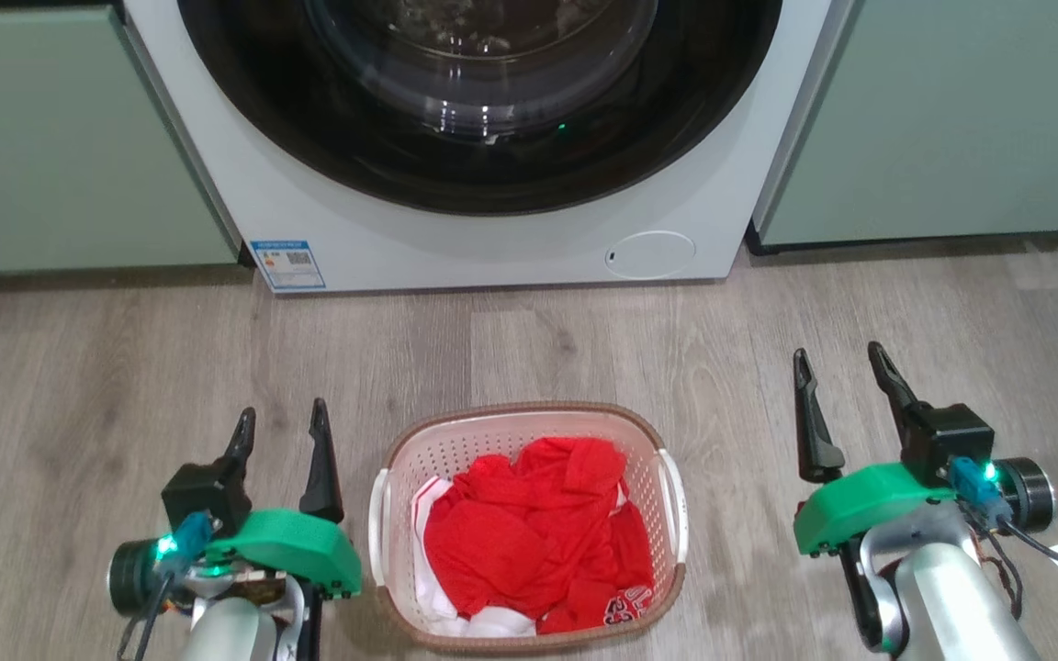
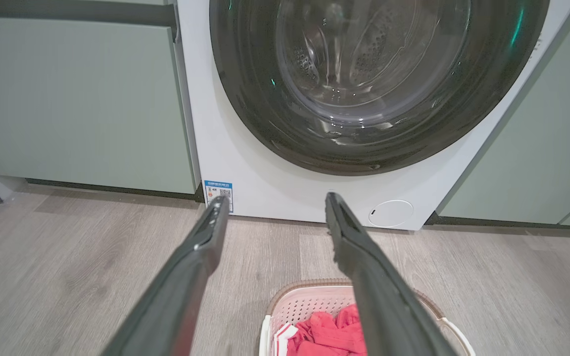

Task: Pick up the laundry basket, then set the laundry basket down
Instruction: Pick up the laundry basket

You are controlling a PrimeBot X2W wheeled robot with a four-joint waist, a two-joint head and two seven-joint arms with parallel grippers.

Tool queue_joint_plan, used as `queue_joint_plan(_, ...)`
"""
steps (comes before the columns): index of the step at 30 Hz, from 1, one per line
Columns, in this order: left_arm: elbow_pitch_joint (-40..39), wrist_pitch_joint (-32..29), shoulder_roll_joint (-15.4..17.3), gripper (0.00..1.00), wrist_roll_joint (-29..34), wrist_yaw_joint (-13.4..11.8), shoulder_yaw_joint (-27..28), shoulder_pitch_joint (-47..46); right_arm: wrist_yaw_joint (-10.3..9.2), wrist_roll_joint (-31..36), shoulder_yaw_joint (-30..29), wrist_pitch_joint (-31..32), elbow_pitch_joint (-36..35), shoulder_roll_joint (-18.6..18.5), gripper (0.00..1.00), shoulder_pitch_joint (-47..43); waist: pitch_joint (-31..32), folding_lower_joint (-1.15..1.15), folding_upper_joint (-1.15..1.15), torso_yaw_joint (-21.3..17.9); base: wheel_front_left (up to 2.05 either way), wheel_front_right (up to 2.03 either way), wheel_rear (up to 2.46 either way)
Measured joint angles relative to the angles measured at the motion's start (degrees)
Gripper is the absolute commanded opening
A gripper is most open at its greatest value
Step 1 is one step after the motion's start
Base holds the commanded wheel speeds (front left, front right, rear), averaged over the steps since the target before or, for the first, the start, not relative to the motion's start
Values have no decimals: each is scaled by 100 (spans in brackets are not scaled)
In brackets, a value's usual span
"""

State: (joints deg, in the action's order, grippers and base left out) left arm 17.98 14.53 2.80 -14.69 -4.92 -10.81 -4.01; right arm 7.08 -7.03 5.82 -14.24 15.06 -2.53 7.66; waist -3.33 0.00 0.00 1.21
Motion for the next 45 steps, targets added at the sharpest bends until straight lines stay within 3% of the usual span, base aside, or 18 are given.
queue_joint_plan(10, 600, 0, -4, 100, -51, 45, -87, -436, 0, -2, -120, 5, 592, 0, 100, 427, -555, 0, 0, 8, 0, 0, 0)
queue_joint_plan(23, 3023, 0, -58, 100, 158, 668, -231, -2359, 0, -180, 270, 360, 1996, -41, 100, 2052, -2213, 3, 0, 20, 0, 0, 0)
queue_joint_plan(35, 4959, -67, -103, 100, 225, 1078, -557, -3759, 0, -978, 1009, 862, 3044, -88, 100, 3002, -3431, 1, 0, 43, 0, 0, 0)
queue_joint_plan(45, 5424, -335, -125, 100, 198, 1202, -940, -4259, 0, -1873, 1630, 1433, 3598, -96, 100, 3384, -3873, 0, 0, 113, 0, 0, 0)
